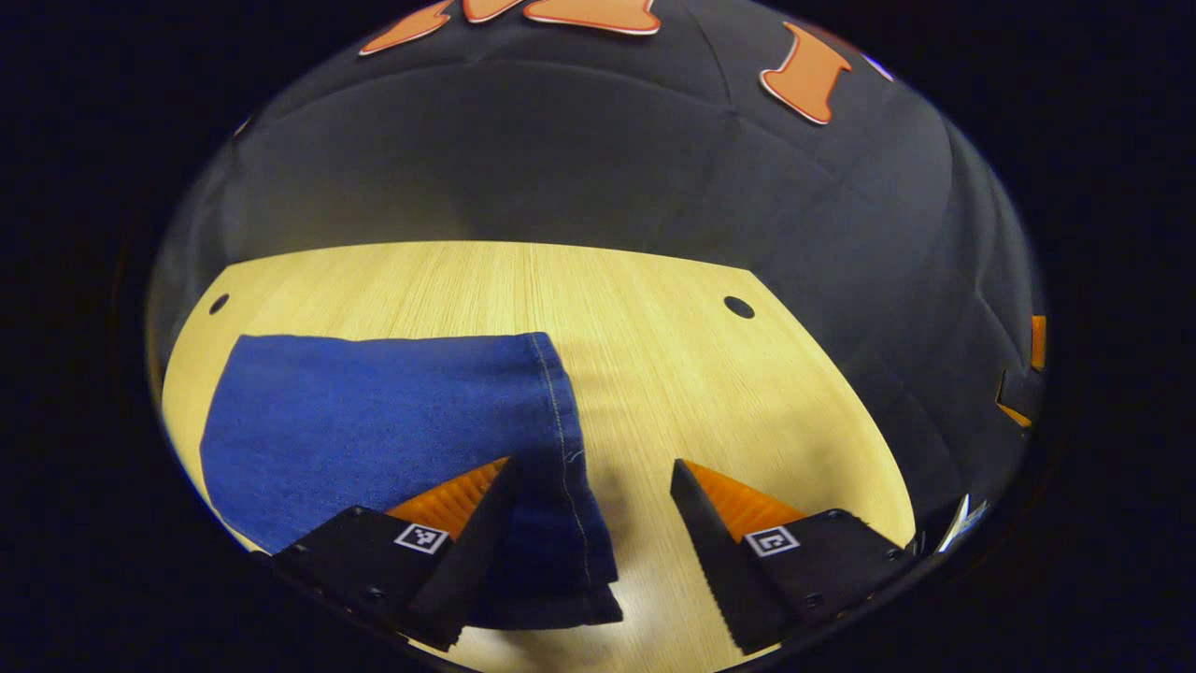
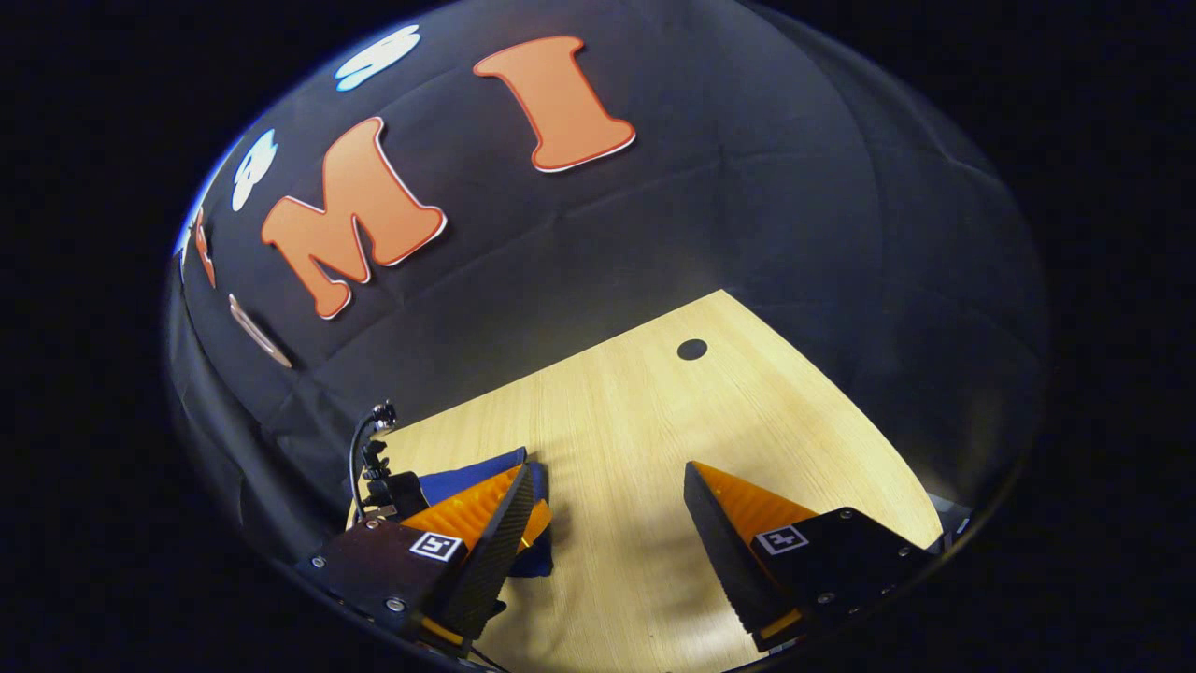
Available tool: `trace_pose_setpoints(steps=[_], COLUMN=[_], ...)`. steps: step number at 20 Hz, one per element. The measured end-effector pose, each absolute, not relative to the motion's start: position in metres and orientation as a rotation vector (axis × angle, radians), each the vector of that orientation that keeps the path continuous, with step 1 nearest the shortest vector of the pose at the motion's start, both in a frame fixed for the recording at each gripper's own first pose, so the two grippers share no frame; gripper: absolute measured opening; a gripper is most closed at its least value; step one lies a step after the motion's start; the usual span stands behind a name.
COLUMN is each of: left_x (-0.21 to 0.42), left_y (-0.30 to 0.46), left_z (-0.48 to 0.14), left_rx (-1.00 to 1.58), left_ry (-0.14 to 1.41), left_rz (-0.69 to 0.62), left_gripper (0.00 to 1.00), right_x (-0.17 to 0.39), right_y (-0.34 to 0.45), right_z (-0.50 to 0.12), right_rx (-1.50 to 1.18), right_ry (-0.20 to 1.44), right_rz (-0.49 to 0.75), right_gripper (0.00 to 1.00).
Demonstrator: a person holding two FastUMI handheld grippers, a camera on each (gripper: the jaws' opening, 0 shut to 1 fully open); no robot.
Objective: Grasp the waist and the cuffs of the jeans and fold them to make the two legs overlap; first hold the waist and fold one-third of the jeans toward the cuffs, then hold the cuffs and fold the remaining one-third in the same direction to finish folding.
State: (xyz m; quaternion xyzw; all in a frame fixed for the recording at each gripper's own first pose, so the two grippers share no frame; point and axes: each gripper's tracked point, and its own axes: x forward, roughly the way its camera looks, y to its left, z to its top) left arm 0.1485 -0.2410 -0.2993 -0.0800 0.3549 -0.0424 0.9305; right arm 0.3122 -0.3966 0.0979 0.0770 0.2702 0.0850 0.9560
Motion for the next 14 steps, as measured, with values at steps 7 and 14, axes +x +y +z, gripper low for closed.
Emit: trace_pose_setpoints(steps=[7,14], left_x=[0.103,0.027], left_y=[-0.19,-0.055], left_z=[-0.154,0.009], left_rx=[-0.147,-0.071], left_ry=[0.495,0.191], left_rz=[-0.045,0.181], left_gripper=[0.98,0.98], right_x=[0.302,0.273], right_y=[-0.359,-0.314], right_z=[0.111,0.165], right_rx=[0.089,-0.059], right_ry=[0.555,0.356], right_rz=[0.251,0.309], right_gripper=[0.98,0.98])
